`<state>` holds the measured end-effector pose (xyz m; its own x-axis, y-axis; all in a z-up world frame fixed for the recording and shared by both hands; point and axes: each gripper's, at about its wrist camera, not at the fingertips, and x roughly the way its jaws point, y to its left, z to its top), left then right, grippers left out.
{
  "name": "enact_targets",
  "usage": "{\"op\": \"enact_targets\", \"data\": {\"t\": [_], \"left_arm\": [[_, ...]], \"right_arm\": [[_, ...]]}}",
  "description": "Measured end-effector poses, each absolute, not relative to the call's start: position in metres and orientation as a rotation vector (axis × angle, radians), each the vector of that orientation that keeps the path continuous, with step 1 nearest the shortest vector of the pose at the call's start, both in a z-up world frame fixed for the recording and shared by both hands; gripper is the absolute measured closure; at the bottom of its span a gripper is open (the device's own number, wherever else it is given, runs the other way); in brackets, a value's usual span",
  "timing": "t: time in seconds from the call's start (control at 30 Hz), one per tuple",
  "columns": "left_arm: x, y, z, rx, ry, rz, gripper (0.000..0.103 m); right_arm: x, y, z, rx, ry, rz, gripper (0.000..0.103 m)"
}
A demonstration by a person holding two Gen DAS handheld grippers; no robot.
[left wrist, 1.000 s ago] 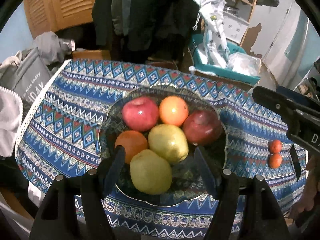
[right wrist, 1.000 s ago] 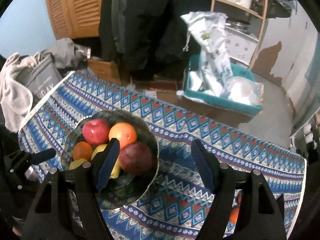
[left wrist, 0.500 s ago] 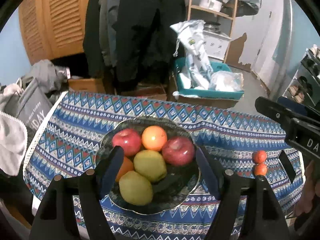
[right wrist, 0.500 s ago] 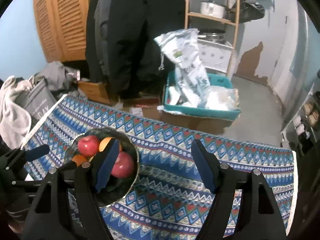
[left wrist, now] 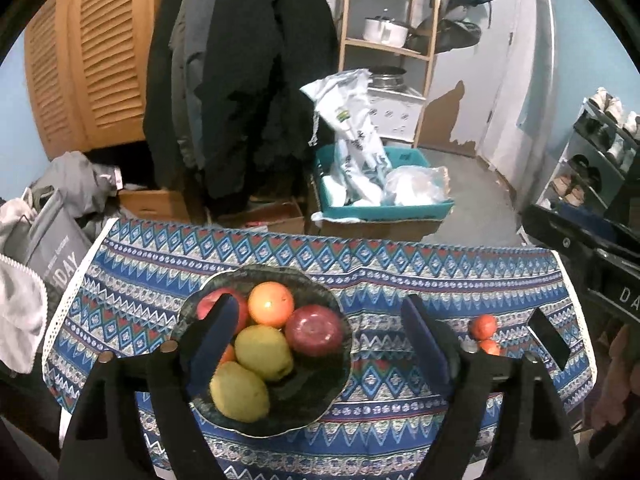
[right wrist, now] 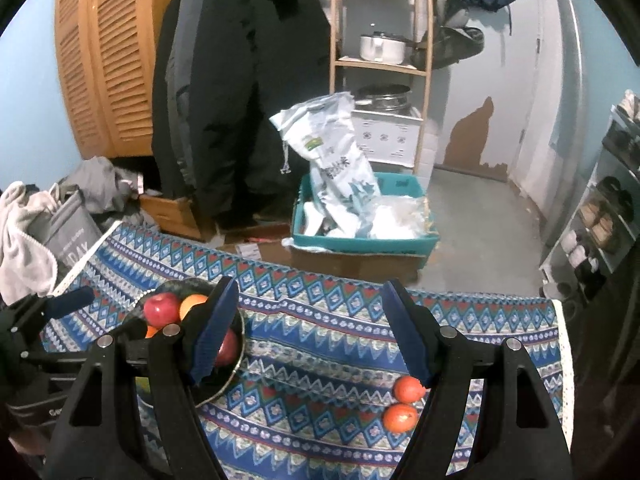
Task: Organize fruits
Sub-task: 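Open both tools over the bowl and move them back toward the two tangerines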
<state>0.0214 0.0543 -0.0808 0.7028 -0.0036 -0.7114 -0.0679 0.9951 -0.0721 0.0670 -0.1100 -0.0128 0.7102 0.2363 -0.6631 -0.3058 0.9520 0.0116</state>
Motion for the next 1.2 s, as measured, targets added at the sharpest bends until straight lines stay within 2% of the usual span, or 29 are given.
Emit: {"op": "enact_targets", "data": {"t": [0.77, 1.2], "left_arm": [[0.030, -0.017, -0.077, -0.020, 0.796, -0.092, 0.016], [0.043, -0.055, -0.094, 0.027, 0.843, -0.158, 0.016]], "right_arm": [[0.047, -0.190, -0.016, -0.056, 0.718, 0.173, 0.028], [0.046, -0.233, -0.033, -0.020, 0.760, 0.099, 0.028]]}}
